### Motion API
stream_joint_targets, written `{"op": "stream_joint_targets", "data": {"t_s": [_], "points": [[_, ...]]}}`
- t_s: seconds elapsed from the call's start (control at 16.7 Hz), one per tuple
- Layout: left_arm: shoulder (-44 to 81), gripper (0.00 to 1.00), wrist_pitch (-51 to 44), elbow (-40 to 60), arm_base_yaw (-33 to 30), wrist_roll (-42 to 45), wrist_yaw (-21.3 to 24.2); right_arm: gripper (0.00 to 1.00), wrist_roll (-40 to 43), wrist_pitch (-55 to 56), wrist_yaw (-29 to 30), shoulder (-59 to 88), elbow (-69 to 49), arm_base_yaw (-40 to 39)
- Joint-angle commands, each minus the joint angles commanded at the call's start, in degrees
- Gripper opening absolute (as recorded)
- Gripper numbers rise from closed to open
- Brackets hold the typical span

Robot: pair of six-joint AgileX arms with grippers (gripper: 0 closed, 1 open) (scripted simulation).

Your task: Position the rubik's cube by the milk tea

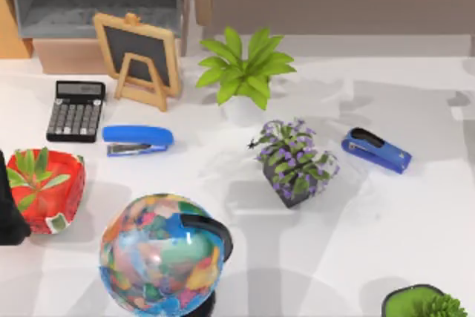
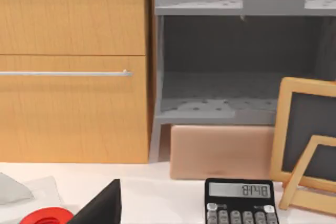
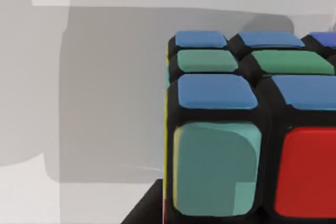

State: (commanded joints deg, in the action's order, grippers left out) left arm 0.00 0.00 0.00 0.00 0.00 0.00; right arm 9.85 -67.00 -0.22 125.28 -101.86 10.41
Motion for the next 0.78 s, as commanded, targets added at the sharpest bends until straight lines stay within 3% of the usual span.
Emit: {"op": "stream_joint_targets", "data": {"t_s": [0.42,0.78], "points": [[0.00,1.00,0.00,0.00,0.00,0.00,0.00,0.98,0.00,0.00,0.00,0.00,0.00,0.00],[0.00,1.00,0.00,0.00,0.00,0.00,0.00,1.00,0.00,0.00,0.00,0.00,0.00,0.00]]}}
